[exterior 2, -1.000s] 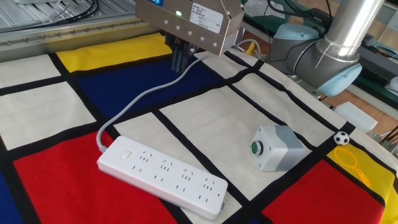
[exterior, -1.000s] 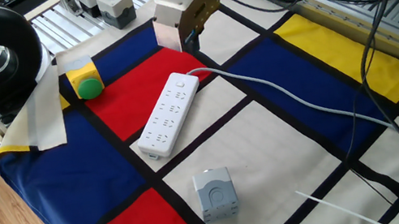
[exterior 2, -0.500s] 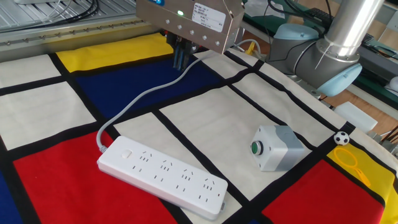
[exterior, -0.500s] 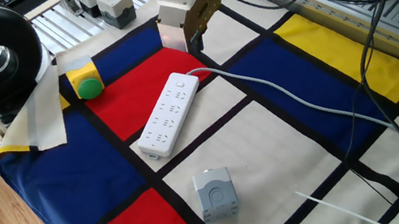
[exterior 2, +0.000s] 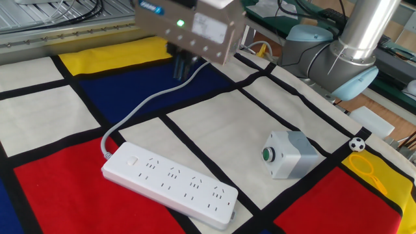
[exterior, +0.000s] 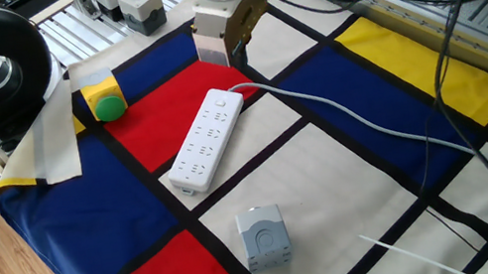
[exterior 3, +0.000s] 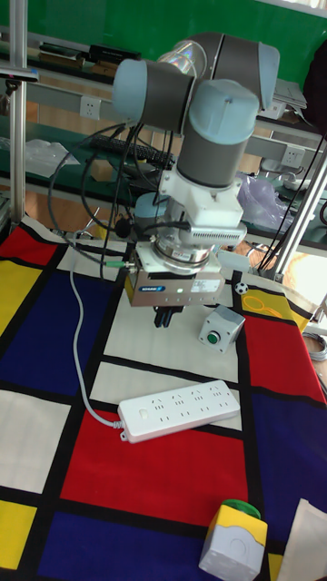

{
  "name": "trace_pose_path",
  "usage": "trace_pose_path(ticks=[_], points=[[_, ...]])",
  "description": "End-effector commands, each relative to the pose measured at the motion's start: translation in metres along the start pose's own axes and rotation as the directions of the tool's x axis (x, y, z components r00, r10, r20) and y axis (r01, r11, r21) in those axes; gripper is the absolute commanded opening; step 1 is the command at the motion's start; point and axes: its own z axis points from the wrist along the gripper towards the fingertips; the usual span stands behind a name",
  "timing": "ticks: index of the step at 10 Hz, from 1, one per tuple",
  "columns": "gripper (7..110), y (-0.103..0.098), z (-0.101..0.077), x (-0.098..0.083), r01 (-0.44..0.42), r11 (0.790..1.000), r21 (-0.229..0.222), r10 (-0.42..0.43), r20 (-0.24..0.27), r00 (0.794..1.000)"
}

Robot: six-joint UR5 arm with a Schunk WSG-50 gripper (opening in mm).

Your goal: Turn on the power strip by pressing the button

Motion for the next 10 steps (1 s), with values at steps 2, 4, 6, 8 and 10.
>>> trace_pose_path(ticks=[2, 4, 6, 8, 10], points=[[7, -0.029, 0.017, -0.032, 0.041, 0.999, -0.004, -0.041, 0.01, 0.999], [7, -0.042, 0.023, -0.05, 0.054, 0.999, 0.004, -0.054, 0.007, 0.999], [7, -0.047, 0.031, -0.068, 0.054, 0.998, 0.014, -0.054, 0.011, 0.998], [7, -0.046, 0.041, -0.081, 0.051, 0.999, 0.012, -0.051, 0.019, 0.999], [7, -0.047, 0.053, -0.095, 0.055, 0.998, 0.023, -0.056, 0.047, 0.997]])
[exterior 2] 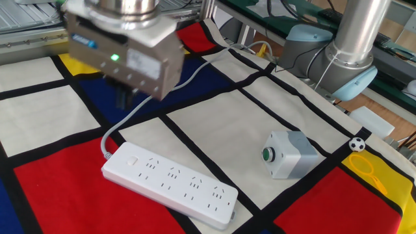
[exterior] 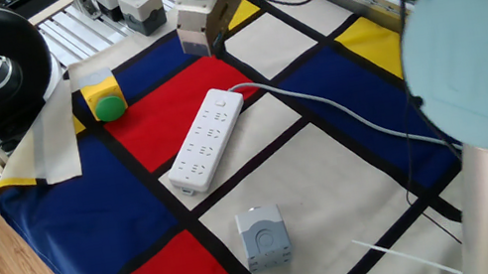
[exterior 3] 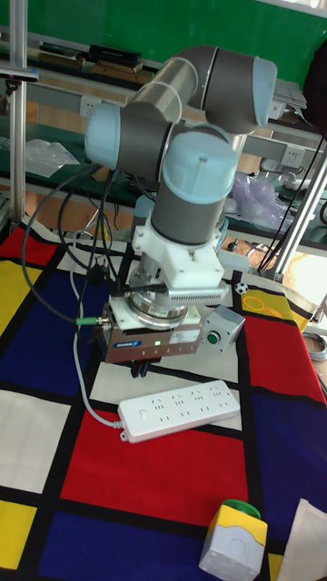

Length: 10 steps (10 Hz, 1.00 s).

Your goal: Turn on the power strip by pressing the button

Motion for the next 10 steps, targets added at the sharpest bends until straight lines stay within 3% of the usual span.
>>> trace_pose_path(ticks=[1, 5, 6, 7, 10], points=[[7, -0.003, 0.017, -0.025, 0.004, 1.0, 0.002, -0.004, 0.041, 0.999], [7, -0.007, 0.022, -0.034, 0.011, 1.0, 0.011, -0.012, 0.059, 0.998], [7, -0.003, 0.022, -0.035, 0.012, 1.0, -0.004, -0.011, 0.063, 0.998], [22, -0.001, 0.023, -0.036, 0.012, 1.0, -0.01, -0.011, 0.072, 0.997], [22, -0.001, 0.025, -0.034, -0.002, 1.0, -0.012, 0.003, 0.064, 0.998]])
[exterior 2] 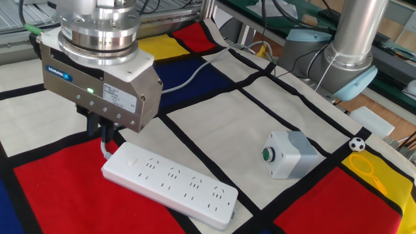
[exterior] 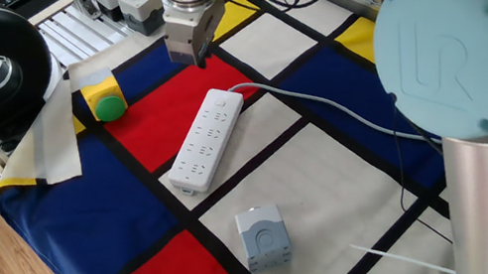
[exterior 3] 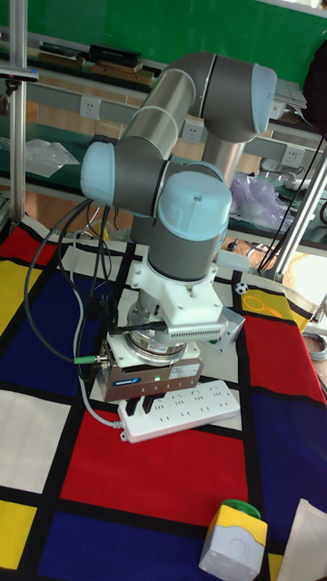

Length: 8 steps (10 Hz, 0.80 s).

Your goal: Turn on the power strip by pressing the button

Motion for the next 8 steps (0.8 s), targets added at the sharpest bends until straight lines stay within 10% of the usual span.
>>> trace_pose_path(ticks=[1, 6, 7, 8], points=[[22, 0.002, 0.003, 0.001, -0.012, 1.0, -0.011, 0.012, 0.003, 1.0], [22, 0.007, 0.017, 0.011, 0.039, 0.999, -0.019, -0.039, 0.004, 0.999], [44, 0.006, 0.018, 0.011, 0.029, 0.999, -0.017, -0.029, 0.006, 1.0], [44, 0.006, 0.018, 0.011, 0.028, 0.999, -0.016, -0.028, 0.007, 1.0]])
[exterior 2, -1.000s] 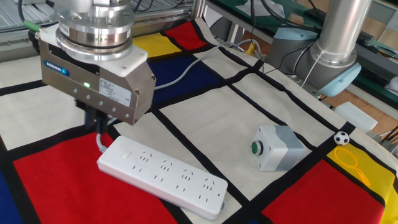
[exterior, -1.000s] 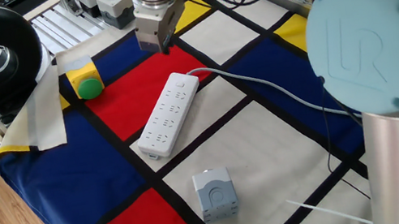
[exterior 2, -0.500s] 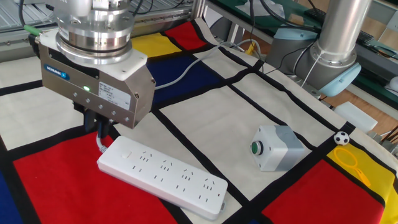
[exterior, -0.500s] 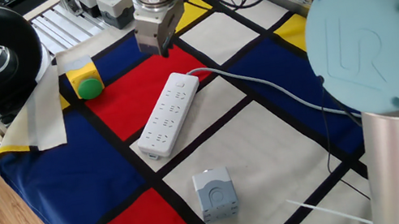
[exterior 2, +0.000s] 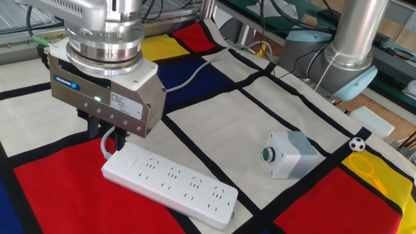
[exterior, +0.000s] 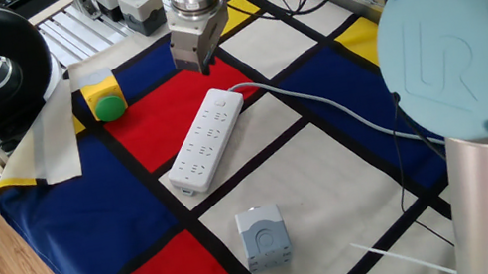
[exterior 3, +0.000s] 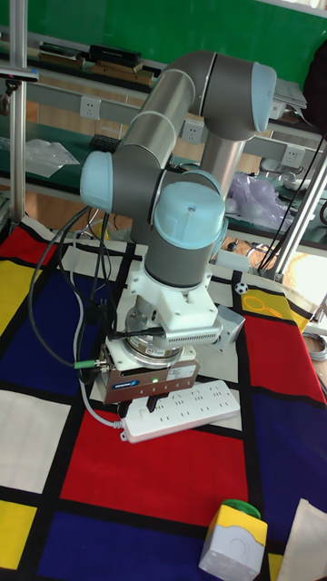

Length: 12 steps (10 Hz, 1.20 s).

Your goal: Turn on the power strip by pressing the button

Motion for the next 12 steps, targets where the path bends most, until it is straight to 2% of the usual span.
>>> trace_pose_path(ticks=[1, 4, 7, 10, 12], points=[[44, -0.001, 0.002, 0.0, -0.013, 1.0, 0.001, 0.013, 0.012, 1.0], [44, -0.009, 0.008, -0.001, -0.009, 1.0, 0.027, 0.008, 0.033, 0.999], [44, -0.006, 0.01, 0.0, -0.015, 1.0, 0.026, 0.014, 0.036, 0.999], [44, 0.011, 0.01, 0.011, -0.012, 0.999, -0.04, 0.012, -0.011, 1.0], [44, 0.015, 0.01, 0.021, -0.005, 0.998, -0.055, 0.003, -0.05, 0.999]])
